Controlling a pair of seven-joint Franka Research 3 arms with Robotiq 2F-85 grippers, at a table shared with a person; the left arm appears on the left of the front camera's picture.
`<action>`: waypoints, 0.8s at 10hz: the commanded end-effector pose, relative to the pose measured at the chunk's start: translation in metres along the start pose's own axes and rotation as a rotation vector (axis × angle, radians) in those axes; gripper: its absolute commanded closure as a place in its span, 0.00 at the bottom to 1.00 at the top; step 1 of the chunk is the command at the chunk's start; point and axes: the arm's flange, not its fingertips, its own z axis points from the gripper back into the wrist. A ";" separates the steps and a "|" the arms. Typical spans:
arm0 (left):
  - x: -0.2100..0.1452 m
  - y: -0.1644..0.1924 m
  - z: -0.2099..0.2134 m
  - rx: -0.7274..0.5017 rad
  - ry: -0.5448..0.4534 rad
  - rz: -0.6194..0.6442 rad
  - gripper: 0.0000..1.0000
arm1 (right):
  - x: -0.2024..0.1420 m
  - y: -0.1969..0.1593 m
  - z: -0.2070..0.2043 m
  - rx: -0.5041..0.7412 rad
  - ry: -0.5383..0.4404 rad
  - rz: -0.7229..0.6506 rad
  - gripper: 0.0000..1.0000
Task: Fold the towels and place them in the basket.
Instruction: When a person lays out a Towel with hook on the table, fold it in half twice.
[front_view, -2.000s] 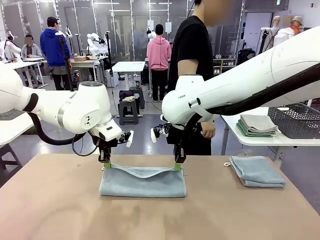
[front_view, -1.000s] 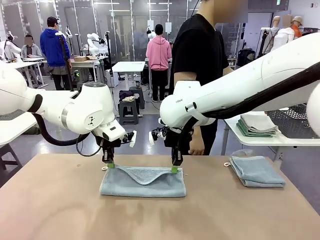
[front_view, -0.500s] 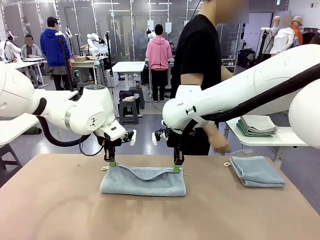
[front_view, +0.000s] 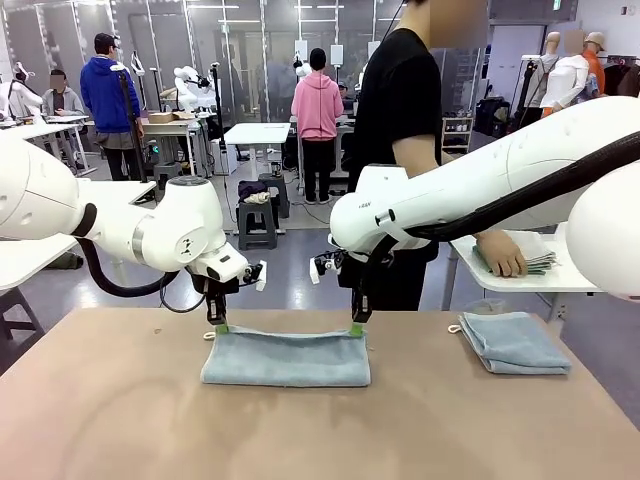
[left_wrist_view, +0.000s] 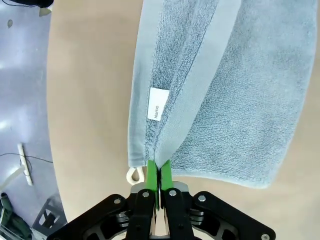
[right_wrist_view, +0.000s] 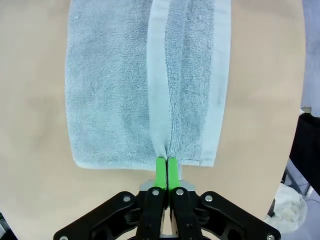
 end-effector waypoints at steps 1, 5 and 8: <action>0.002 0.008 0.000 -0.012 0.010 0.018 0.96 | 0.001 -0.014 -0.004 0.004 0.018 -0.014 0.99; -0.002 0.010 0.001 0.034 0.018 0.057 0.77 | 0.000 -0.021 -0.003 -0.027 0.016 0.001 0.79; -0.014 0.012 0.010 0.072 -0.014 0.082 0.43 | -0.008 -0.018 0.010 -0.076 -0.008 0.012 0.39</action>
